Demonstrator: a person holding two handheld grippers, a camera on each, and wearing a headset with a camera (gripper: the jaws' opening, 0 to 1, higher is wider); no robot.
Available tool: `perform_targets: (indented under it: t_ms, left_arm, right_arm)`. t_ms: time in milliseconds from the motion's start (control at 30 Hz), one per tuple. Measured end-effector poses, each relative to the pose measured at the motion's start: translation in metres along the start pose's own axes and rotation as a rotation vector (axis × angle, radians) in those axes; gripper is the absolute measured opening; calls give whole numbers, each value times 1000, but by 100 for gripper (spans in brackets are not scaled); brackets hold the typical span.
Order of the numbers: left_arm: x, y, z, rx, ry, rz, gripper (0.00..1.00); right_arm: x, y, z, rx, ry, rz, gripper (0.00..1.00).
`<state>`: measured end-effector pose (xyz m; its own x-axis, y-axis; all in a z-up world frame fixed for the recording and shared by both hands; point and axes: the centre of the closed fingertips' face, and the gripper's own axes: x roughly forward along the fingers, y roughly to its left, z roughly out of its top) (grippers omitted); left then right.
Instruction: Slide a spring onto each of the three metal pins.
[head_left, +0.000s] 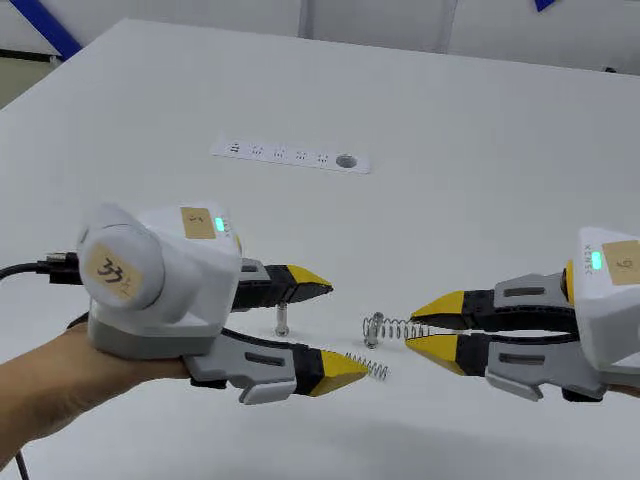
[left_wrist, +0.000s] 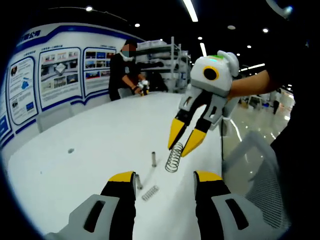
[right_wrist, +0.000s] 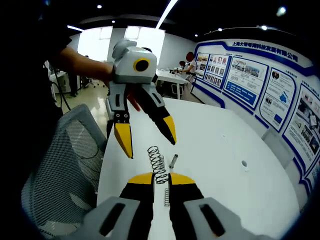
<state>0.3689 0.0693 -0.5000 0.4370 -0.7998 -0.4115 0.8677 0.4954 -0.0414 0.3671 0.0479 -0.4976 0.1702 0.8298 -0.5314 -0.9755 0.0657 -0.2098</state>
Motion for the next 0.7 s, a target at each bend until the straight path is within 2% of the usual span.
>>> perform_targets:
  t_ms: [33, 133, 367, 533, 700]
  left_arm:
    - [1, 0, -3, -7, 23, -1, 46]
    - [2, 0, -8, 6, 50, 1, 37]
    - [0, -9, -14, 38, 84, -28, 24]
    - [-2, -8, -15, 55, 96, -18, 14]
    - [-3, -8, -19, 75, 120, -9, 12]
  right_arm:
    - [2, 2, 1, -8, 0, 7, 11]
    - [8, 6, 0, -29, 13, 13, 11]
    - [15, 10, 6, -26, -3, 22, 11]
    - [20, 13, 7, -41, 8, 32, 11]
    - [22, 16, 9, -48, 13, 30, 11]
